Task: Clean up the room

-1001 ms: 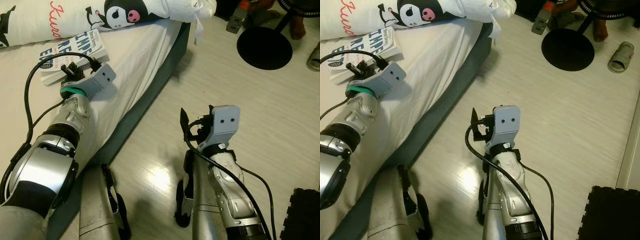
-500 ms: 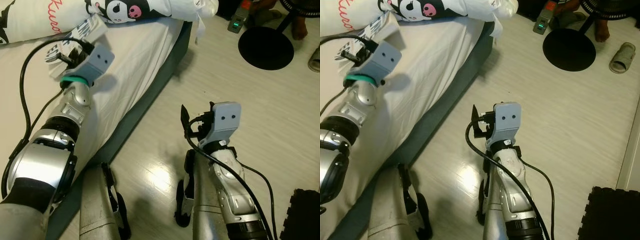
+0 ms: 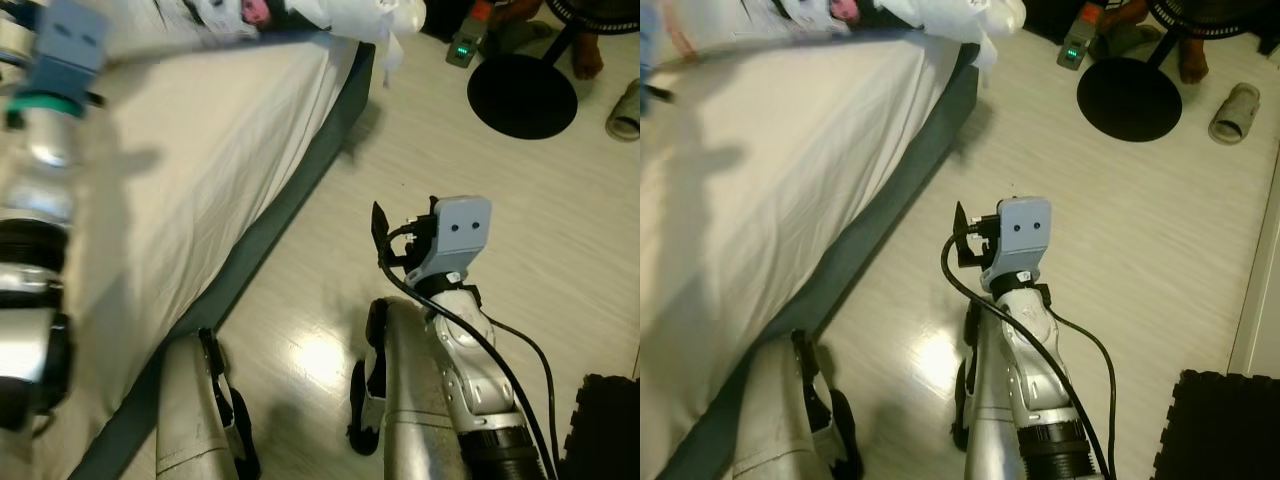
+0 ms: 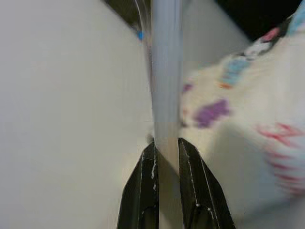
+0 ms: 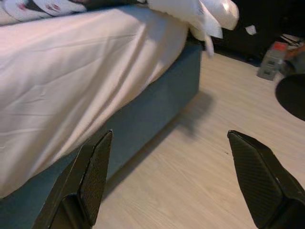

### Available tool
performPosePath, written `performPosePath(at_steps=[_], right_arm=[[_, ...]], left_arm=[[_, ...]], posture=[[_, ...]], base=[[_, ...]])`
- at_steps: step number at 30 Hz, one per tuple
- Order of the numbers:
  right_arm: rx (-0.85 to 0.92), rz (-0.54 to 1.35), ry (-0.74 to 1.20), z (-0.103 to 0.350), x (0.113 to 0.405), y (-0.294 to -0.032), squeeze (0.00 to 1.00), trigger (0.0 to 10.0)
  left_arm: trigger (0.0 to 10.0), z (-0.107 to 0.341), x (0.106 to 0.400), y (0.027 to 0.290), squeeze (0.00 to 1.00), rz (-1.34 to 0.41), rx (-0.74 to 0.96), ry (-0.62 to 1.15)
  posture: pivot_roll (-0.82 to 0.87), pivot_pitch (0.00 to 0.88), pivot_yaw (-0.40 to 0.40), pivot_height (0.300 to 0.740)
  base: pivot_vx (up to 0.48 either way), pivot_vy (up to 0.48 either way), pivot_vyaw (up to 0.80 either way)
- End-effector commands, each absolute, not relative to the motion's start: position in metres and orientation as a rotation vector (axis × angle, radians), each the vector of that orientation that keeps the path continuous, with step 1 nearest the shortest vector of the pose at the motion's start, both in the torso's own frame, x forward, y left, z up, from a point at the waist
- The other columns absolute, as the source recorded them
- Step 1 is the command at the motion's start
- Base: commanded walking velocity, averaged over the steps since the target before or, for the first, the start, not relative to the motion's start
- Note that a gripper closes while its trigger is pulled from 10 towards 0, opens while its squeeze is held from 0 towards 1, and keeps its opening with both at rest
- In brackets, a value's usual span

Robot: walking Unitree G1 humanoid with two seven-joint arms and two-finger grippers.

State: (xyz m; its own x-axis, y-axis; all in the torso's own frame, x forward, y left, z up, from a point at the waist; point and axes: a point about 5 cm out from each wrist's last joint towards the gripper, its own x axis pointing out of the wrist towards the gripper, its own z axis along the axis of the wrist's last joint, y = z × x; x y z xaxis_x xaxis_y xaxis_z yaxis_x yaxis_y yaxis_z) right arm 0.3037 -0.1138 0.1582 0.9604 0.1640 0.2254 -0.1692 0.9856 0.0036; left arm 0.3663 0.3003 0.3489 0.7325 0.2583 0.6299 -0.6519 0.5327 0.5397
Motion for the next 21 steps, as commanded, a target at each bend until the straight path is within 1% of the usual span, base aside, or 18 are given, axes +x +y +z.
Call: performPosePath(at_steps=[1,3,5,6,7,9,10,11,12,13,14,15,16,17,18,20,21], right_arm=[[0.038,0.169,-0.212,0.153,0.302,-0.114,0.00,10.0],[0.038,0.174,-0.214,0.153,0.303,-0.113,0.00,10.0],[0.038,0.174,-0.214,0.153,0.303,-0.113,0.00,10.0],[0.037,0.175,-0.214,0.152,0.303,-0.113,0.00,10.0],[0.038,0.177,-0.214,0.152,0.304,-0.112,0.00,10.0],[0.038,0.177,-0.214,0.152,0.304,-0.112,0.00,10.0],[0.038,0.178,-0.214,0.151,0.304,-0.112,0.00,10.0],[0.039,0.177,-0.214,0.151,0.304,-0.112,0.00,10.0],[0.039,0.177,-0.214,0.151,0.304,-0.112,0.00,10.0],[0.040,0.173,-0.217,0.151,0.304,-0.113,0.00,10.0],[0.041,0.170,-0.221,0.151,0.303,-0.114,0.00,10.0],[0.042,0.165,-0.229,0.153,0.303,-0.115,0.00,10.0],[0.042,0.165,-0.229,0.153,0.303,-0.115,0.00,10.0],[0.046,0.156,-0.245,0.156,0.302,-0.117,0.00,10.0],[0.046,0.156,-0.245,0.156,0.302,-0.117,0.00,10.0],[0.055,0.139,-0.274,0.163,0.301,-0.121,0.00,10.0],[0.055,0.139,-0.274,0.163,0.301,-0.121,0.00,10.0]], left_arm=[[10.0,0.358,0.365,0.294,0.00,0.535,0.909,-0.570],[10.0,0.379,0.356,0.303,0.00,0.524,0.984,-0.589],[10.0,0.379,0.356,0.303,0.00,0.524,0.984,-0.589],[10.0,0.388,0.354,0.309,0.00,0.529,0.966,-0.565],[10.0,0.389,0.353,0.317,0.00,0.537,0.854,-0.505],[10.0,0.389,0.353,0.317,0.00,0.537,0.854,-0.505],[10.0,0.384,0.355,0.322,0.00,0.528,0.714,-0.447],[10.0,0.369,0.361,0.317,0.00,0.479,0.514,-0.404],[10.0,0.369,0.361,0.317,0.00,0.479,0.514,-0.404],[10.0,0.353,0.366,0.303,0.00,0.415,0.359,-0.397],[10.0,0.344,0.367,0.292,0.00,0.374,0.273,-0.397],[10.0,0.337,0.367,0.278,0.00,0.339,0.228,-0.421],[10.0,0.337,0.367,0.278,0.00,0.339,0.228,-0.421],[10.0,0.333,0.365,0.260,0.00,0.318,0.166,-0.458],[10.0,0.333,0.365,0.260,0.00,0.318,0.166,-0.458],[10.0,0.327,0.362,0.236,0.00,0.305,0.036,-0.496],[10.0,0.327,0.362,0.236,0.00,0.305,0.036,-0.496]], posture=[[-0.09,0.213,0.063,0.545],[-0.08,0.212,0.062,0.545],[-0.08,0.212,0.062,0.545],[-0.08,0.210,0.063,0.545],[-0.07,0.205,0.064,0.545],[-0.07,0.205,0.064,0.545],[-0.07,0.205,0.064,0.545],[-0.07,0.196,0.064,0.545],[-0.07,0.196,0.064,0.545],[-0.08,0.192,0.061,0.545],[-0.08,0.192,0.061,0.545],[-0.08,0.187,0.061,0.545],[-0.08,0.187,0.061,0.545],[-0.08,0.176,0.058,0.545],[-0.08,0.176,0.058,0.545],[-0.09,0.162,0.054,0.545],[-0.09,0.162,0.054,0.545]], base=[[0.000,0.000,0.00],[0.000,0.000,0.00],[0.000,0.000,0.00],[0.000,0.000,0.00],[0.000,0.000,0.00],[0.000,0.000,0.00],[0.000,0.000,0.00],[0.000,0.000,0.00],[0.000,0.000,0.00],[0.000,0.000,0.00],[0.000,0.000,0.00],[0.000,0.000,0.00],[0.000,0.000,0.00],[0.000,0.000,0.00],[0.000,0.000,0.00],[0.000,0.000,0.00],[0.000,0.000,0.00]])
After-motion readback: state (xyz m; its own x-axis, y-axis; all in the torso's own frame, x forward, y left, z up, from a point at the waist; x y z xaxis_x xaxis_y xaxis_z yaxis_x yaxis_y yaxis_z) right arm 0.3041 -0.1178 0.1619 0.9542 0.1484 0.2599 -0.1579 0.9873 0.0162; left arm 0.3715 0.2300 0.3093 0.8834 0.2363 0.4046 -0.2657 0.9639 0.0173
